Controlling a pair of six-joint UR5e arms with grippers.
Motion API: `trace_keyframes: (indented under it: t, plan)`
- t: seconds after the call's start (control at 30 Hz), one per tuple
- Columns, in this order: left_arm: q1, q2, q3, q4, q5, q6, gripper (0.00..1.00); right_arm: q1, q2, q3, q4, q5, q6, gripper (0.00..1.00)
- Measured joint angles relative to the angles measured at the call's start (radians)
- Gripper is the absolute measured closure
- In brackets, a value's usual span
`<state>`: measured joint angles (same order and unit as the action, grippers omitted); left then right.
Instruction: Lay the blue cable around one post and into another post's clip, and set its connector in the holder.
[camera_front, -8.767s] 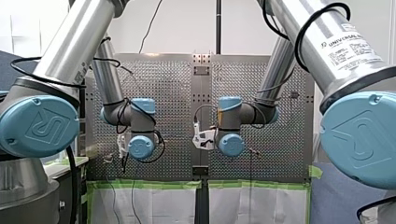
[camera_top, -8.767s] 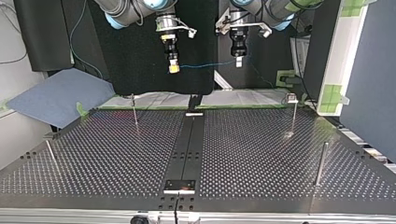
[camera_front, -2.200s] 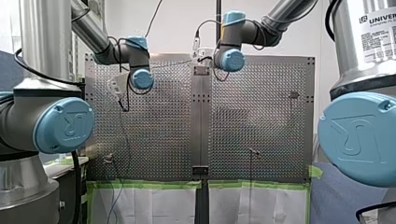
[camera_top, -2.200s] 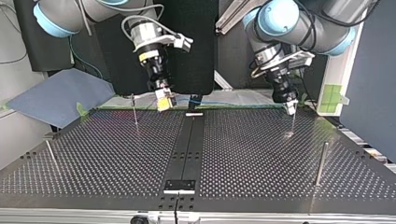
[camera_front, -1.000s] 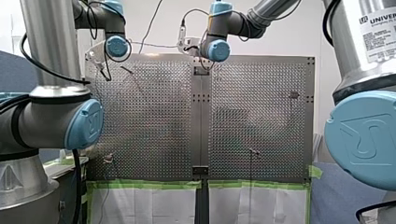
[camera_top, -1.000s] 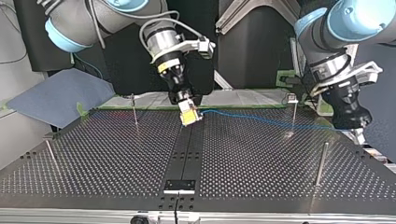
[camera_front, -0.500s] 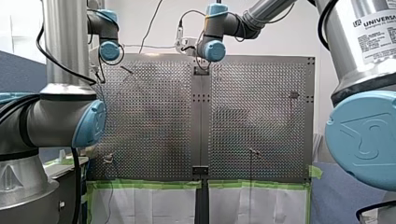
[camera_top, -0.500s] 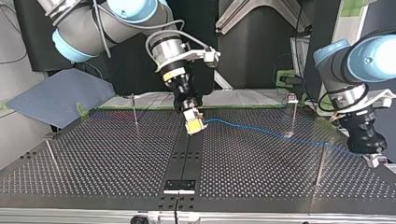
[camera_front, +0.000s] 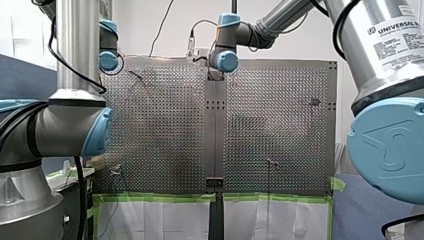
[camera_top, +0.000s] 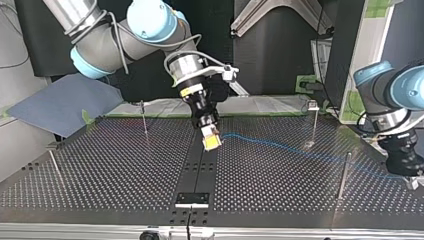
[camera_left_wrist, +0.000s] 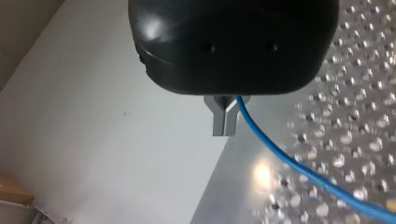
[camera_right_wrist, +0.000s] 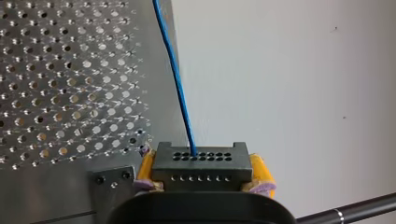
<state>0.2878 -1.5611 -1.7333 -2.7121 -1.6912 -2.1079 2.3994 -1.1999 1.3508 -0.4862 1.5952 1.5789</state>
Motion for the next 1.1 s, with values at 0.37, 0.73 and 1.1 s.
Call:
trace_keyframes:
  t: [0.37, 0.73, 1.1]
  plan:
    - [0.048, -0.053, 0.020, 0.022, 0.097, 0.006, 1.00, -0.027, 0.055, -0.024, -0.001, 0.003, 0.007, 1.00]
    - [0.023, -0.096, 0.023, 0.046, 0.197, 0.007, 1.00, -0.069, 0.091, -0.056, 0.004, 0.005, 0.013, 1.00]
    - [0.007, -0.149, 0.023, 0.050, 0.269, 0.007, 1.00, -0.107, 0.126, -0.067, 0.028, 0.007, 0.015, 1.00]
